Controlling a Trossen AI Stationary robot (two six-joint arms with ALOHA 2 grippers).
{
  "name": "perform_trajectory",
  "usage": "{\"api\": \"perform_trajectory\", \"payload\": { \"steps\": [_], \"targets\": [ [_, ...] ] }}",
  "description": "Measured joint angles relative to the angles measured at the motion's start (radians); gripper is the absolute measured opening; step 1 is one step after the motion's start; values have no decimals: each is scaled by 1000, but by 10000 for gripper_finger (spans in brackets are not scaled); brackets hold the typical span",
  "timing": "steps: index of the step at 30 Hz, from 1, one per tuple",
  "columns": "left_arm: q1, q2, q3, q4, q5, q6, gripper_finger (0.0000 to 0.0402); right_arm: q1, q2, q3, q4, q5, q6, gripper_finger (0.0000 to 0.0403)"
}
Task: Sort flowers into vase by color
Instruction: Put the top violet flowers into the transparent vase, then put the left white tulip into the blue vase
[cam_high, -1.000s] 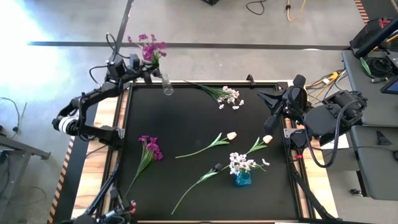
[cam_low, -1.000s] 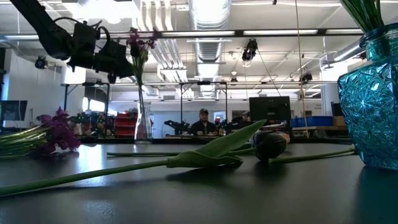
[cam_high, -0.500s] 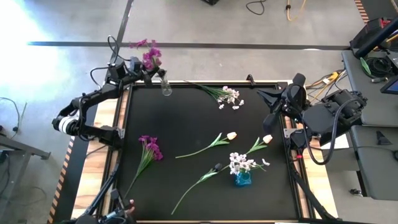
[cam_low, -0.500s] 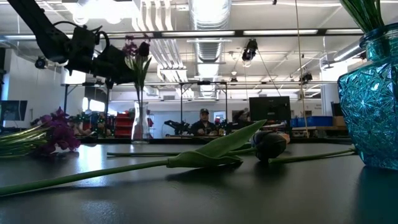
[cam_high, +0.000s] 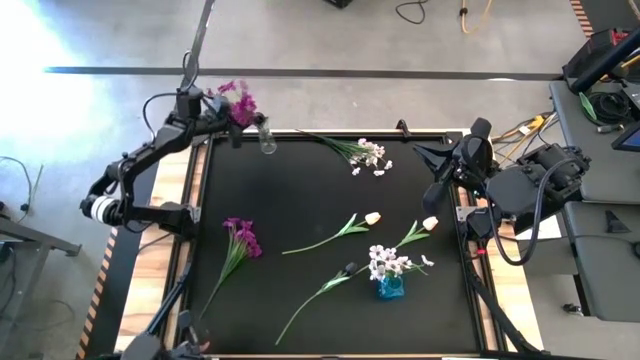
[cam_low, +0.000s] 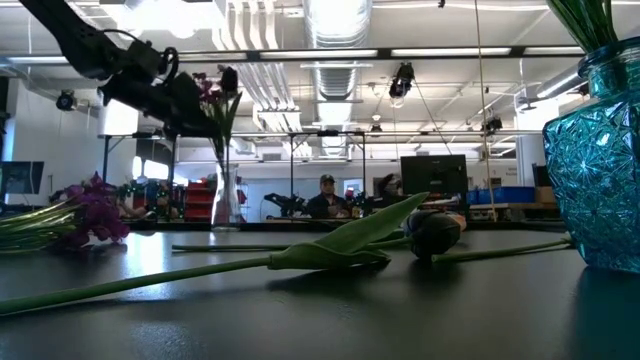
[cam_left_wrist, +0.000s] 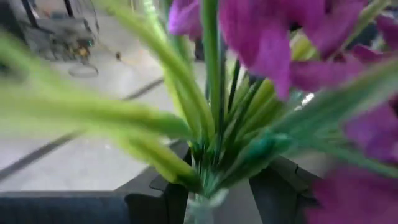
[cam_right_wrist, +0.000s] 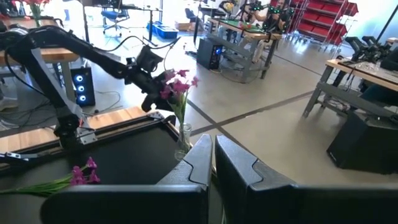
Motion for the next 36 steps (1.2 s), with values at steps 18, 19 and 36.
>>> {"api": "perform_trajectory", "payload": {
  "steps": [18, 19, 36],
  "targets": [
    [0, -65, 142, -595, -115, 153, 135, -6, 0, 0, 0, 0, -19, 13],
    [0, -79, 142, -609, -115, 151, 135, -10, 0, 0, 0, 0, -18, 13],
    [-204, -490, 142, -768, -102, -181, 106, -192, 3, -33, 3, -356, -61, 13]
  ]
}}
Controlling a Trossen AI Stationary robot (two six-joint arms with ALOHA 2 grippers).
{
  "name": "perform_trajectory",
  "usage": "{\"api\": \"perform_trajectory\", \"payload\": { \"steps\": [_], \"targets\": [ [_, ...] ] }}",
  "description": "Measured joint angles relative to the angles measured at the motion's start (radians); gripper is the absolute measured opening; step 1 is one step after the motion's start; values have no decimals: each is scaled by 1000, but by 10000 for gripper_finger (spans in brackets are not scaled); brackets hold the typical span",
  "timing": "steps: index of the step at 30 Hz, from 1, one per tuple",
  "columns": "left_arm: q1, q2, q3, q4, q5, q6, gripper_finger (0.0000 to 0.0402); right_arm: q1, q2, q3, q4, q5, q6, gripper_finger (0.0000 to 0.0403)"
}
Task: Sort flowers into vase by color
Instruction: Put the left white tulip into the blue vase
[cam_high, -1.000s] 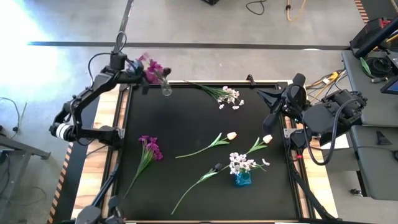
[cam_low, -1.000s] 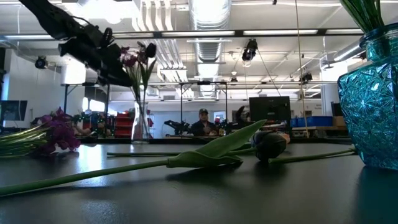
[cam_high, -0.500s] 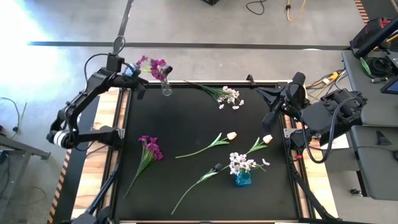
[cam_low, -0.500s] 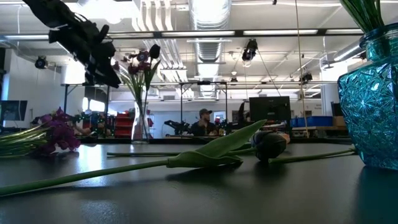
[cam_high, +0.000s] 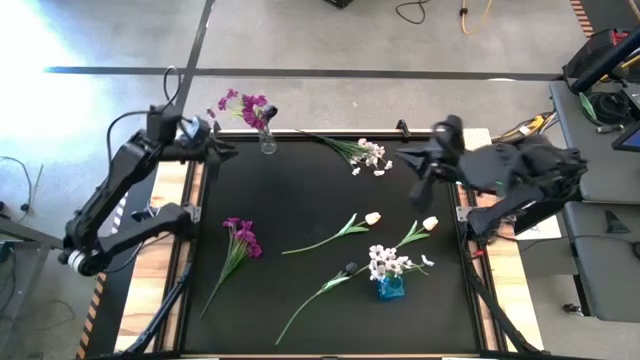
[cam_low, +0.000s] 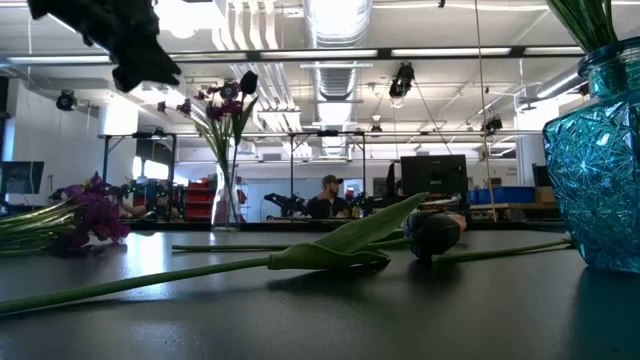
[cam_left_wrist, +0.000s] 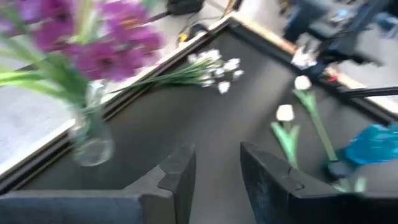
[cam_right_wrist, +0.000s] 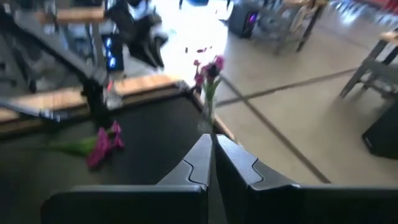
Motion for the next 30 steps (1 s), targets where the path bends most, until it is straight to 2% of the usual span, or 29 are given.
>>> {"api": "perform_trajectory", "payload": {
  "steps": [4, 8, 12, 16, 20, 25, 30],
  "targets": [
    [-153, -67, 0, 14, -98, -112, 78, -112, 1, -70, 66, -177, -77, 12],
    [-314, -79, 0, 16, -176, -183, 54, -235, -24, -177, 215, -428, -164, 9],
    [-470, -44, 0, 41, -255, -253, 32, -333, -57, -280, 302, -552, -184, 8],
    [-622, 21, 0, 104, -325, -328, 8, -386, -90, -357, 355, -596, -177, 8],
    [-726, 112, 0, 160, -346, -353, 2, -398, -142, -417, 389, -591, -149, 9],
    [-780, 218, 0, 165, -345, -355, 0, -419, -200, -461, 387, -588, -111, 9],
    [-829, 321, 0, 254, -345, -396, 0, -435, -248, -496, 358, -588, -89, 9]
  ]
}}
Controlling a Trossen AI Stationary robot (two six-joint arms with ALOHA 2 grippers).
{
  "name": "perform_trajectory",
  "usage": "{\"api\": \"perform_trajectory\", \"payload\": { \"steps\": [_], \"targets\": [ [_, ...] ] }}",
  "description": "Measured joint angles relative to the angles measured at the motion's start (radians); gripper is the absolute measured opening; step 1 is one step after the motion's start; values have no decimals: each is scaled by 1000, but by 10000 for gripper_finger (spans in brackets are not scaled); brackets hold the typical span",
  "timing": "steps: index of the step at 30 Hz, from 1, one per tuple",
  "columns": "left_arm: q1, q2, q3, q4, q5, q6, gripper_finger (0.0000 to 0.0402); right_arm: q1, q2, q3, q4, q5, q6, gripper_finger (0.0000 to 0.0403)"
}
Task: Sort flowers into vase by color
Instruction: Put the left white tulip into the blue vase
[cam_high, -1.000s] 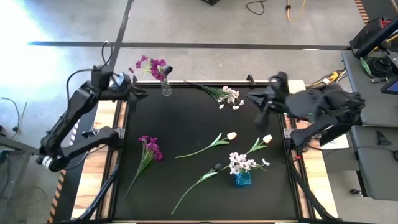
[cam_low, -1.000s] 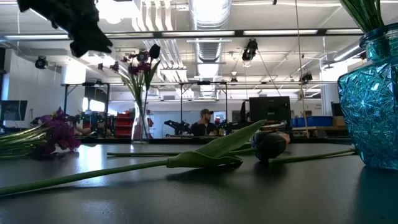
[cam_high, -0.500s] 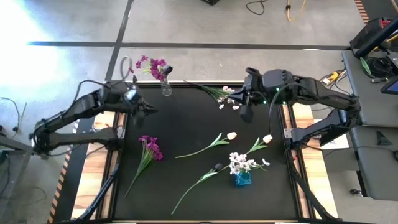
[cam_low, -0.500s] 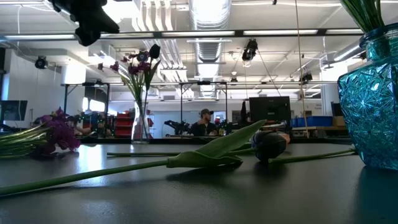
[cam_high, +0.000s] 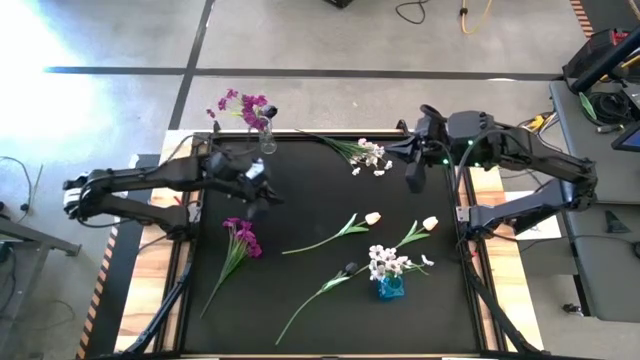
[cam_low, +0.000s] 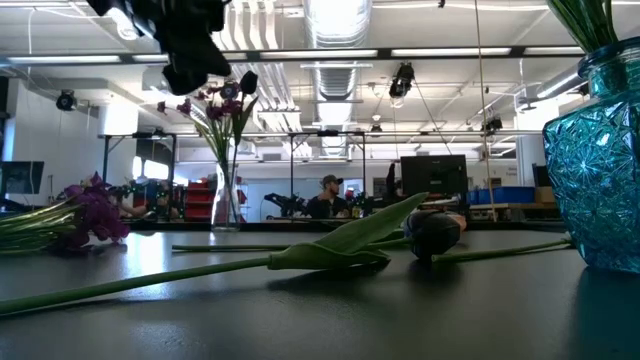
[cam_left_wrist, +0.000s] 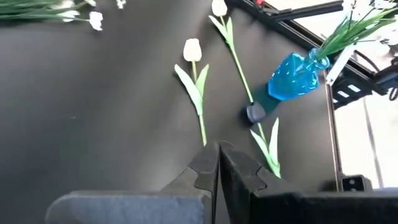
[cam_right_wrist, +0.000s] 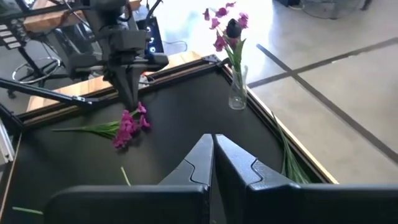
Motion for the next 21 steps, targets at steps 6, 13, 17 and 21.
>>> {"api": "perform_trajectory", "payload": {
  "steps": [6, 13, 17, 21],
  "targets": [
    [-102, 174, 0, 132, -132, -76, 0, 0, -60, -45, -30, -28, -16, 9],
    [-169, 427, 35, 279, -188, -133, 0, 1, -125, -66, -72, -35, -35, 9],
    [-175, 569, 145, 285, -194, -113, 0, 1, -148, -66, -80, -35, -47, 9],
    [-176, 707, 283, 282, -191, -62, 0, 1, -155, -66, -80, -28, -54, 9]
  ]
}}
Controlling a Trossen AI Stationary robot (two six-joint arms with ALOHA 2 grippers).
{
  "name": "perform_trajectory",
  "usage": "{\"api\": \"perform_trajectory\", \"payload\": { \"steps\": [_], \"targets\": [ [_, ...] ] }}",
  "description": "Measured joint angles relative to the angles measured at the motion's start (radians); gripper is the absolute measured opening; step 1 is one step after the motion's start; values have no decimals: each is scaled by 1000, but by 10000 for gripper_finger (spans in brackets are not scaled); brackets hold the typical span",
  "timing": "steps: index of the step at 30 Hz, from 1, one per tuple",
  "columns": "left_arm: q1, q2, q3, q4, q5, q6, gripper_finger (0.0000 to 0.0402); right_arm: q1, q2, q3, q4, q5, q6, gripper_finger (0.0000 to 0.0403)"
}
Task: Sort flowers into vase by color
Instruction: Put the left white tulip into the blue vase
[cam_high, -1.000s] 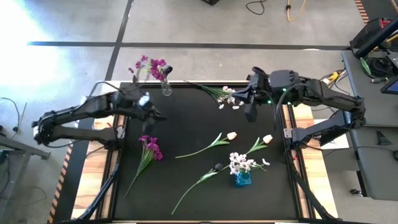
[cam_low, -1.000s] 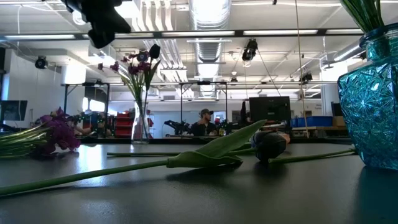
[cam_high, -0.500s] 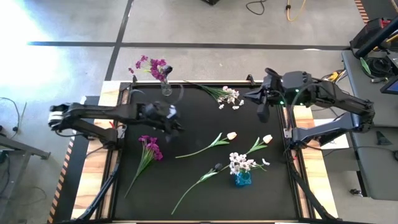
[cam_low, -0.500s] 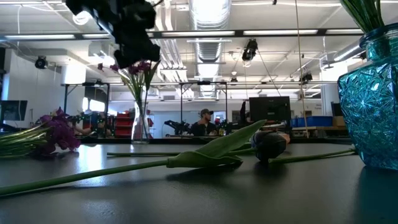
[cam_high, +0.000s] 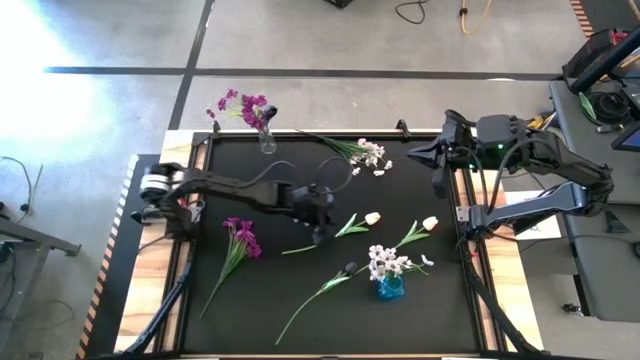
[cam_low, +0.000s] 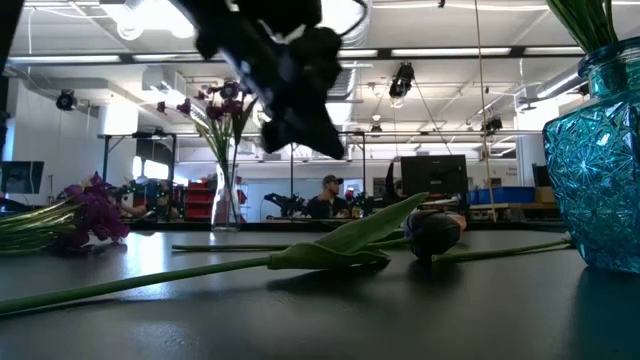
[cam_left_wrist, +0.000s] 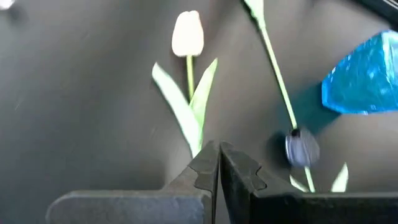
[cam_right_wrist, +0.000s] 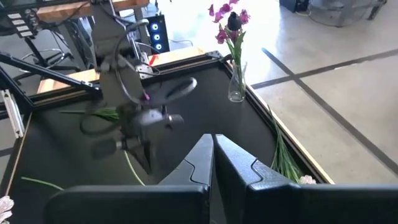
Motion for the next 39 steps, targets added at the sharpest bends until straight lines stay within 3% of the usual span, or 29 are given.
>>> {"api": "perform_trajectory", "payload": {
  "steps": [10, 17, 21, 24, 28, 33, 39],
  "targets": [
    [1, 291, 310, -194, 24, 32, 10, 0, -1, 0, -23, 0, -21, 9],
    [-17, 425, 481, -344, 35, 78, 85, 0, -2, 0, -58, 0, -22, 9],
    [-27, 471, 517, -386, 3, 73, 130, 0, -2, 0, -59, 0, -22, 9],
    [-31, 479, 522, -401, -37, 52, 140, 0, -2, 0, -60, 0, -22, 9],
    [-33, 479, 511, -399, -68, 54, 103, 0, -2, 0, -60, 0, -19, 9],
    [-31, 462, 508, -435, -76, 82, 11, 1, -6, 0, -61, -1, -15, 9],
    [-23, 315, 495, -418, -96, 84, 2, 1, -45, 0, -61, -3, -41, 9]
  ]
}}
